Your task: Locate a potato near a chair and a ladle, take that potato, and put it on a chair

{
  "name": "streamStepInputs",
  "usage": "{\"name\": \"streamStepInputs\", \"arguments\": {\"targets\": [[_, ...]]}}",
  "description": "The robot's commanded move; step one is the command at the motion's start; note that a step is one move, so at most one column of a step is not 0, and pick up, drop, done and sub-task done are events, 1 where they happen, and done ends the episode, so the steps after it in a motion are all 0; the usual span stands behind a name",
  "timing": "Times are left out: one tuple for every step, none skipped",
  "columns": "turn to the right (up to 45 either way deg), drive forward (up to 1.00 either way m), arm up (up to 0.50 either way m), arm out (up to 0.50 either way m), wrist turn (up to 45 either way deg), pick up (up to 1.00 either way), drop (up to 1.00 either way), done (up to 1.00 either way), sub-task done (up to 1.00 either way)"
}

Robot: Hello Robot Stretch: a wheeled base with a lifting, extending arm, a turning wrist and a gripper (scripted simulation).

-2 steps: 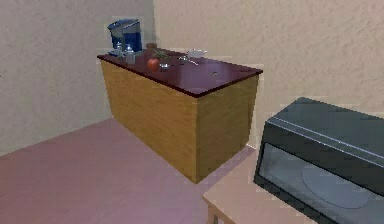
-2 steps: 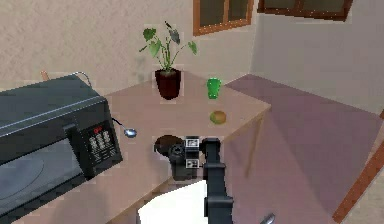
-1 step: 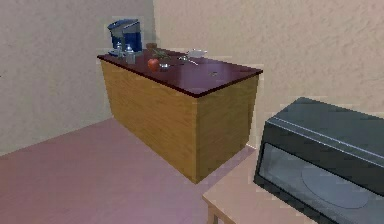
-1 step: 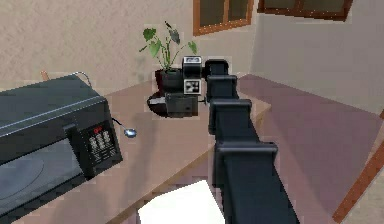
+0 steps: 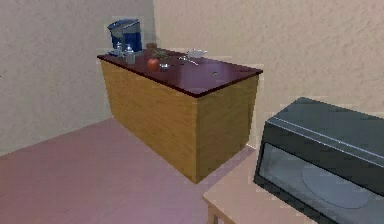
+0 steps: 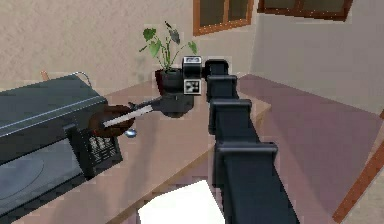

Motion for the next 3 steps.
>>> {"name": "streamStepInputs", "arguments": {"targets": [[0.0, 0.0, 0.0, 0.0, -45.0, 0.0, 0.0, 0.0, 0.0], [0.0, 0.0, 0.0, 0.0, -27.0, 0.0, 0.0, 0.0, 0.0], [0.0, 0.0, 0.0, -0.26, 0.0, 0.0, 0.0, 0.0, 0.0]]}}
